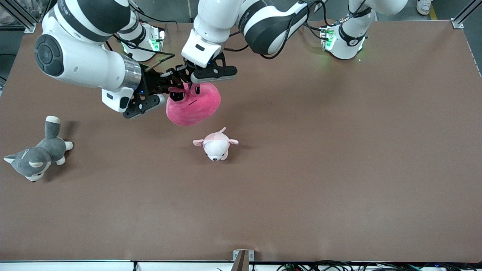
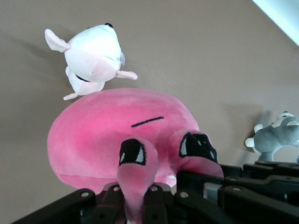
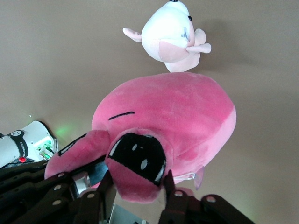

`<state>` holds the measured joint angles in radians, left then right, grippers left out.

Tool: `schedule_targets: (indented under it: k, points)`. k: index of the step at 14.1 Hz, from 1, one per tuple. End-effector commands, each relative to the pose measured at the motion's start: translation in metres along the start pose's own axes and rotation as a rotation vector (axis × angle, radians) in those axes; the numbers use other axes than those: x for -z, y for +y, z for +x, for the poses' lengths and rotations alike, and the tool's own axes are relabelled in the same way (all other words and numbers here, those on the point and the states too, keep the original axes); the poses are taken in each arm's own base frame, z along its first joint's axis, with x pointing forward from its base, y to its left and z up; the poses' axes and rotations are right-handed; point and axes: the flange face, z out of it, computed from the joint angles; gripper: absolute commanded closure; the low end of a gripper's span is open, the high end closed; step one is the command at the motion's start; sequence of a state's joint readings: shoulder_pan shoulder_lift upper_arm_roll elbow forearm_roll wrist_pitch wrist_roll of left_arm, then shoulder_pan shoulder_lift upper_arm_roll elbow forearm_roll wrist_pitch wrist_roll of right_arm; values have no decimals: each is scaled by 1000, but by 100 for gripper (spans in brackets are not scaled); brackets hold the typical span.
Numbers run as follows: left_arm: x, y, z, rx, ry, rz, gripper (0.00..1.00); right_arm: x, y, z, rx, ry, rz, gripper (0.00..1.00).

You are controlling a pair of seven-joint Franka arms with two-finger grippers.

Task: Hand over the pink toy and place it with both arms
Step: 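Close the right gripper on the pink plush's eye beside the left gripper, then open the left gripper while the right gripper pulls the plush away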

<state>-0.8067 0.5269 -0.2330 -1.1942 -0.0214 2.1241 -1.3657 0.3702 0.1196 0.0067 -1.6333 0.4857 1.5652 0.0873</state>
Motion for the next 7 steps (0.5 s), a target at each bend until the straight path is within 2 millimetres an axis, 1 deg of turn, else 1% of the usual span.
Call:
schedule_targets:
  k: [1,2,4,6,7]
  points:
    - [6,4,-3,18,-13,-20,100,-3,-8,-1,4,4,-5,89]
    - [6,4,-3,18,-13,-20,100,-1,-7,0,4,7,-4,96]
    - [6,4,-2,19,-12,-20,100,7,-5,0,4,23,-5,100]
    - [6,4,-2,19,-12,-20,99,11,-2,0,-4,30,-8,100]
    - [5,4,-2,21,-12,-18,91,14,-2,0,-4,34,-10,100]
